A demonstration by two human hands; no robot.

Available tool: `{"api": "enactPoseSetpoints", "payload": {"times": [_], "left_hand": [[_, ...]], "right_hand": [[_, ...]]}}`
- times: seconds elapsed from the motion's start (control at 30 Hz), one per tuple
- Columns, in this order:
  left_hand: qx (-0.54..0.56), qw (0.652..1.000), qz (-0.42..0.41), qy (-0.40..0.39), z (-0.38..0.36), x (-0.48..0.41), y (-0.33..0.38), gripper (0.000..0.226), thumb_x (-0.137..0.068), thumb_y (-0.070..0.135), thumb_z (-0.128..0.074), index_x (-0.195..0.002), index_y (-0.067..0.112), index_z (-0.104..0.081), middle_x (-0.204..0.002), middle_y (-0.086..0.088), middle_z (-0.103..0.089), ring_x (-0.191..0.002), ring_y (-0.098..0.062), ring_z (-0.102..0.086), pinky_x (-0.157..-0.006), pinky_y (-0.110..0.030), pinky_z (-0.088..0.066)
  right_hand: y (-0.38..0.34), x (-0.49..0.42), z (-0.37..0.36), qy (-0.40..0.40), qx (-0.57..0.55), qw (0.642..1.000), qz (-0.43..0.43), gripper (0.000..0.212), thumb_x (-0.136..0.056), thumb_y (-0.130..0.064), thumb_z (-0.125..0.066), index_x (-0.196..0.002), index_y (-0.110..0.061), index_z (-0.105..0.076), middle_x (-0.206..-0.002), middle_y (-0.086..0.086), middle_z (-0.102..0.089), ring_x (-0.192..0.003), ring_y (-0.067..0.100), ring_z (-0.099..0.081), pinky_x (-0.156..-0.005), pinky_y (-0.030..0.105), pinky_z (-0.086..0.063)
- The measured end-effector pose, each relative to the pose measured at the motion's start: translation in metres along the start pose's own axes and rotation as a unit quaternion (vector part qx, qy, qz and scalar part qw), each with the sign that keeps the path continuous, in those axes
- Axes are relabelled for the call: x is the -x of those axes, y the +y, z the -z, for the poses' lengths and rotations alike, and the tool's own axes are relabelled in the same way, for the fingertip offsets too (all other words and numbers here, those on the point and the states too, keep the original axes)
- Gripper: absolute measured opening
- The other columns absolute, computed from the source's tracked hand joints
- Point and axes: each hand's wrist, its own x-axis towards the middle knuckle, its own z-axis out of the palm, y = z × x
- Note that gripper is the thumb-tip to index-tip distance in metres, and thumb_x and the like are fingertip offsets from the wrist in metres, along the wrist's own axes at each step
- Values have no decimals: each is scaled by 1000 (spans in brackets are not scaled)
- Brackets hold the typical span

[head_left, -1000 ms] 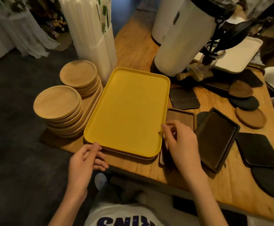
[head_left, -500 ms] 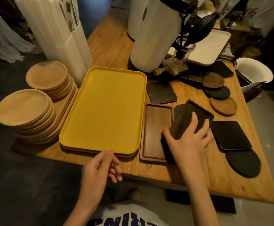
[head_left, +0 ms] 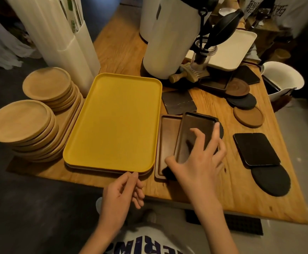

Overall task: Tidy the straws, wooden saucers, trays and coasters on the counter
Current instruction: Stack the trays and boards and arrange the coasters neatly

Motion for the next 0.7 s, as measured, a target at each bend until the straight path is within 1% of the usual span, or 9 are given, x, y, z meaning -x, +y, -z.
{"api": "enactPoseSetpoints", "payload": {"times": [0.1, 0.17, 0.23, 0.37, 0.5, 0.6, 0.7], "left_hand": [[2, 1000, -6, 14, 2, 0, -2, 31, -91, 35, -51, -69, 18, -66, -59, -14, -63, -48, -29, -61, -45, -28, -51], [2, 1000, -6, 16, 3, 0, -4, 31, -92, 34, -51, -69, 18, -66, -59, -14, -63, -48, -29, -61, -46, -29, -51], [3, 1000, -8, 16, 3, 0, -5, 32, -92, 34, -50, -69, 17, -65, -58, -14, -62, -47, -30, -60, -45, -29, -50], [5, 1000, -15, 14, 2, -1, -6, 32, -92, 33, -50, -69, 17, -65, -58, -14, -62, -46, -29, -60, -45, -28, -50], [9, 1000, -15, 13, 2, -2, -6, 32, -93, 32, -50, -69, 17, -65, -58, -13, -63, -46, -28, -60, -44, -27, -50], [16, 1000, -13, 13, 1, -3, -7, 32, -94, 31, -49, -69, 16, -65, -57, -14, -62, -45, -28, -61, -43, -26, -50], [28, 999, -7, 16, 1, -6, -8, 33, -94, 30, -49, -68, 14, -64, -56, -14, -61, -44, -30, -61, -41, -27, -50]], "right_hand": [[-10, 6, -5, -24, 1, 999, 25, 85, -63, -46, -78, -133, -32, -32, -164, 4, 7, -139, 33, -13, -100, 55, -34], [-15, 9, -9, -36, 16, 998, 45, 87, -63, -48, -78, -134, -31, -31, -164, 7, 5, -137, 35, -18, -97, 55, -36], [-18, 8, -12, -47, 10, 998, 47, 89, -62, -48, -77, -135, -31, -29, -164, 7, 5, -138, 36, -17, -97, 56, -37], [-16, 4, -14, -57, -13, 997, 47, 88, -65, -48, -79, -136, -29, -30, -164, 7, 3, -142, 36, -14, -103, 58, -34], [-11, 0, -12, -68, -62, 993, 77, 81, -74, -49, -76, -138, -27, -31, -164, 6, 3, -145, 30, -7, -110, 52, -27], [-9, -1, -11, -75, -113, 986, 92, 71, -82, -45, -68, -139, -27, -30, -163, 1, 5, -147, 22, -5, -113, 47, -26], [-9, 0, -11, -75, -131, 985, 82, 65, -86, -43, -56, -142, -26, -29, -163, 0, 5, -148, 22, -7, -115, 45, -26]]}}
